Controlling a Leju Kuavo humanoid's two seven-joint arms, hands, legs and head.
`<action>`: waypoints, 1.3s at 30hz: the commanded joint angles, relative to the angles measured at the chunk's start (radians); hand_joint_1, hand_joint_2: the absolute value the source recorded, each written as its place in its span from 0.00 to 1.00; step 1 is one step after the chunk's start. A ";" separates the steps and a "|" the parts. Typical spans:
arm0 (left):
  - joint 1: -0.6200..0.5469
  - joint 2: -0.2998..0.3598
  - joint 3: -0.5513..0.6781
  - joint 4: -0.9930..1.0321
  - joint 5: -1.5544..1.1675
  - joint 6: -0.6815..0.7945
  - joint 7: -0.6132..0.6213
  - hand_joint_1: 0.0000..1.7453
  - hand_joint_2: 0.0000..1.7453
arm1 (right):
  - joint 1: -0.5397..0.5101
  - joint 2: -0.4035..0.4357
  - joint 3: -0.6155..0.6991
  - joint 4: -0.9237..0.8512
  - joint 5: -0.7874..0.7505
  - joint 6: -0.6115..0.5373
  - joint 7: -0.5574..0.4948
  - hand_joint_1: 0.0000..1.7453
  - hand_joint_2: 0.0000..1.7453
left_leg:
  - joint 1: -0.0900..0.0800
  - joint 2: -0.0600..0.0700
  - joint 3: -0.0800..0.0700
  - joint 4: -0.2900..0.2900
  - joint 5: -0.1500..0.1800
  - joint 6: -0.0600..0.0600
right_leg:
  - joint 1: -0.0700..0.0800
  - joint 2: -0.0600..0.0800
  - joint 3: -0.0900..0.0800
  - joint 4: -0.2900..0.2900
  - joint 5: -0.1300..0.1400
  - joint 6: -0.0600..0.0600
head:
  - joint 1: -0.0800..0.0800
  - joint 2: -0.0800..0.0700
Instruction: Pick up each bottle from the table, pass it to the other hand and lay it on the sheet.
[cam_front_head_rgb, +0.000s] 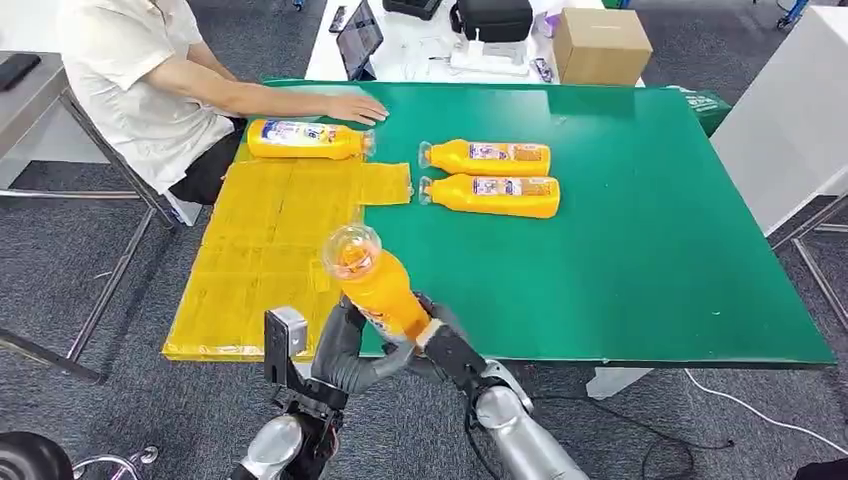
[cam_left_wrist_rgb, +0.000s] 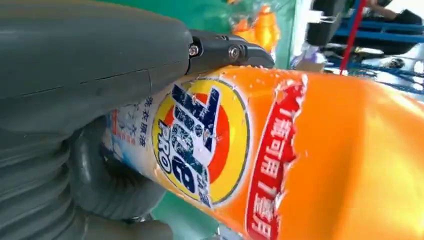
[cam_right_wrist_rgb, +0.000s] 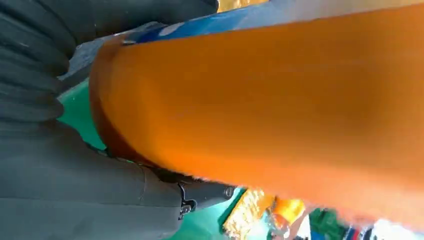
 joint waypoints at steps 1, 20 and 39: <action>-0.075 0.001 -0.014 0.110 0.063 -0.028 0.042 0.00 1.00 | -0.115 0.033 0.145 0.182 0.073 -0.057 0.017 0.99 1.00 | 0.000 0.002 0.004 -0.001 -0.001 0.001 | 0.001 0.000 0.004 -0.001 -0.001 -0.003 | 0.000 0.000; -0.101 -0.012 0.018 0.137 0.134 -0.023 0.052 0.15 1.00 | -0.118 0.048 0.202 0.204 0.128 -0.107 0.022 0.99 1.00 | 0.000 0.000 0.002 0.000 0.000 0.001 | 0.001 -0.001 0.002 0.000 -0.001 -0.002 | 0.000 0.000; -0.079 -0.002 0.045 -0.002 0.301 -0.138 -0.005 1.00 1.00 | -0.114 0.092 0.305 0.278 0.098 -0.110 -0.021 0.00 1.00 | 0.001 -0.002 0.003 0.000 -0.001 0.002 | 0.002 -0.004 0.003 0.000 -0.002 -0.003 | 0.000 0.000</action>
